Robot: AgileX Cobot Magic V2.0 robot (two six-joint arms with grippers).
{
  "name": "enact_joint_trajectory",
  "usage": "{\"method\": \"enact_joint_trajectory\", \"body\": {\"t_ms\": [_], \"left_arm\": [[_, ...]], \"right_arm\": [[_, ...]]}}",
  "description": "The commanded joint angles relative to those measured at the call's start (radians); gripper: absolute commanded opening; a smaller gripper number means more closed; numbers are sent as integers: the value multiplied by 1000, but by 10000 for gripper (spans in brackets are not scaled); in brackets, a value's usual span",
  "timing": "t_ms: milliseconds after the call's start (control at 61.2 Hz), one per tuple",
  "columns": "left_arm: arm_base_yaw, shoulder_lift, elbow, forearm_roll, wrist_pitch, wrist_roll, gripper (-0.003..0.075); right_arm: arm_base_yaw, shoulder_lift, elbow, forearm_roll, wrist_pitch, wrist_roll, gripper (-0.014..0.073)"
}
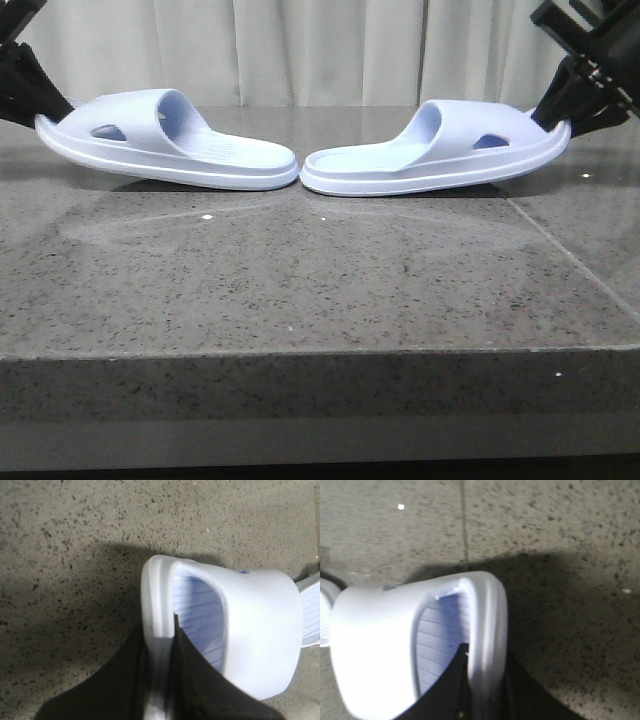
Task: Insert blue slippers together front up
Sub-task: 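Lift the right-held slipper and swing it toward the left-held slipper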
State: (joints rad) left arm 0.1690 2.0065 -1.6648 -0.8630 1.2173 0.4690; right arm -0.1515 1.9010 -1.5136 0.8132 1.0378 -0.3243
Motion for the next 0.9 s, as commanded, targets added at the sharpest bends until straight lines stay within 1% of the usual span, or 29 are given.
{"method": "enact_joint_trajectory", "body": {"t_ms": [0, 147, 343, 392, 490, 572, 735, 882], "left_arm": [[3, -70, -29, -48, 50, -2, -20], [3, -70, -29, -48, 50, -2, -20], [3, -70, -29, -56, 50, -2, -20], [3, -70, -29, -56, 50, -2, -20], [3, -70, -29, -58, 50, -2, -20], [3, -70, -29, -58, 50, -4, -20], [3, -70, -29, -60, 50, -4, -20], [-18, -70, -29, -77, 50, -10, -20]], "right_arm": [[-24, -75, -56, 43, 27, -16, -108], [-40, -91, -79, 73, 77, -16, -108], [-48, -112, -79, 149, 87, -17, -108], [-48, -114, -79, 173, 94, -22, -108], [-48, -115, -79, 269, 118, -54, -108], [-48, -115, -79, 310, 118, -55, -108], [-19, -114, -74, 312, 85, -55, -108], [37, -104, -74, 311, 0, -54, -108]]}}
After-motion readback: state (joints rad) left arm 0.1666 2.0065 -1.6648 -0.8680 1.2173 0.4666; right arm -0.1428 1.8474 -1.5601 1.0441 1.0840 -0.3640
